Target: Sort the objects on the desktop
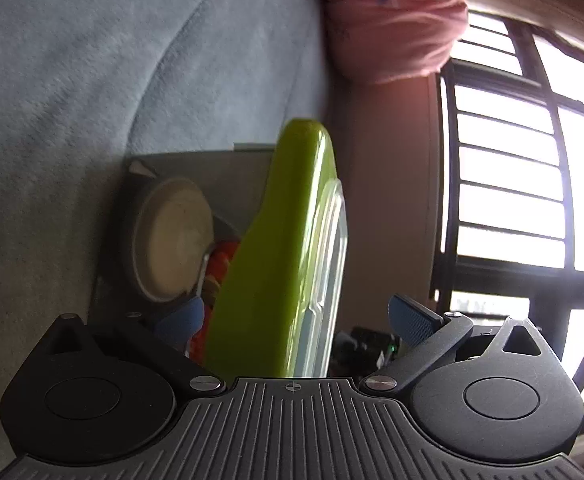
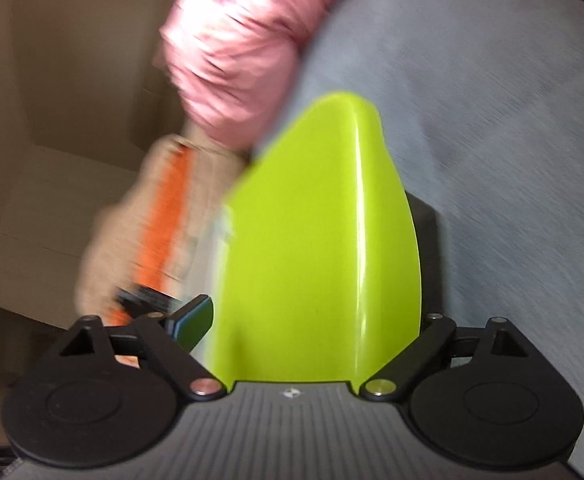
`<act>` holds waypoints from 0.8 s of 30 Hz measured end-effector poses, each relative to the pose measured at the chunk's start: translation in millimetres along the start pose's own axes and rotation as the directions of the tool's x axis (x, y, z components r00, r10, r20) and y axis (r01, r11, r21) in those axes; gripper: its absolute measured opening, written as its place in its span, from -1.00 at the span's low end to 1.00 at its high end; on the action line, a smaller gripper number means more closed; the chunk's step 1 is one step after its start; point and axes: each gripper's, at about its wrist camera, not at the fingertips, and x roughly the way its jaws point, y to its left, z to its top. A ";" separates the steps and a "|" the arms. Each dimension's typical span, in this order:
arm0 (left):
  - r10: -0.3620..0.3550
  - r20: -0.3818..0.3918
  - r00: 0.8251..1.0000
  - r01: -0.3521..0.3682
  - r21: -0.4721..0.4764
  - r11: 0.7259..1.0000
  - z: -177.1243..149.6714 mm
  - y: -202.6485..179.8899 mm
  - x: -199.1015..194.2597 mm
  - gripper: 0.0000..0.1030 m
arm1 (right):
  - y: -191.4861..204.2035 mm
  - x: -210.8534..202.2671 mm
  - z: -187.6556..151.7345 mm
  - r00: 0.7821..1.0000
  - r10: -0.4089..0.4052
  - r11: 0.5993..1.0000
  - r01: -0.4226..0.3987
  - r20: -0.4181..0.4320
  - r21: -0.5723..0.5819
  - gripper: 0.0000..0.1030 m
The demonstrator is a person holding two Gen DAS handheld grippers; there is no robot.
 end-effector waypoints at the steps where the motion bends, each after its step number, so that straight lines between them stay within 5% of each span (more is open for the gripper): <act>1: 0.012 0.031 0.999 -0.012 -0.009 1.000 -0.2 0.2 -7.1 1.00 | 0.3 0.7 -5.1 1.000 -0.029 1.000 0.029 -0.006 -0.001 0.76; 5: 0.051 0.133 0.990 -0.048 -0.029 0.998 -8.6 -5.1 -36.2 1.00 | -3.2 -6.7 -24.6 0.999 -0.030 0.999 0.029 0.030 0.046 0.77; 9: 0.117 0.244 0.963 -0.151 0.123 0.981 -53.4 -33.1 -69.5 1.00 | -7.0 -39.6 -49.7 0.980 -0.085 0.986 0.056 0.182 0.159 0.76; 12: 0.199 0.190 0.961 -0.255 0.347 0.902 -113.9 -70.8 -64.0 1.00 | 8.5 -76.9 -91.7 0.944 -0.133 0.980 0.080 0.303 0.182 0.76; 14: 0.326 0.097 0.940 -0.332 0.466 0.820 -153.3 -89.3 -36.7 1.00 | 33.2 -90.9 -124.4 0.948 -0.156 0.986 0.131 0.279 0.104 0.80; 16: 0.466 0.039 0.884 -0.415 0.523 0.744 -181.4 -89.3 -2.6 1.00 | 62.1 -83.5 -148.8 0.959 -0.187 0.982 0.189 0.211 0.012 0.84; 18: 0.589 0.014 0.808 -0.511 0.515 0.688 -195.1 -79.9 34.5 1.00 | 82.0 -63.2 -164.1 0.953 -0.267 0.959 0.277 0.140 -0.060 0.84; 22: 0.783 0.188 0.593 -0.771 0.411 0.486 -207.4 -58.8 84.0 1.00 | 107.3 -7.4 -174.2 0.888 -0.437 0.862 0.458 0.142 -0.217 0.80; 24: 0.817 0.236 0.526 -0.832 0.342 0.437 -210.5 -51.9 95.7 1.00 | 116.1 20.1 -176.0 0.845 -0.515 0.804 0.535 0.147 -0.258 0.72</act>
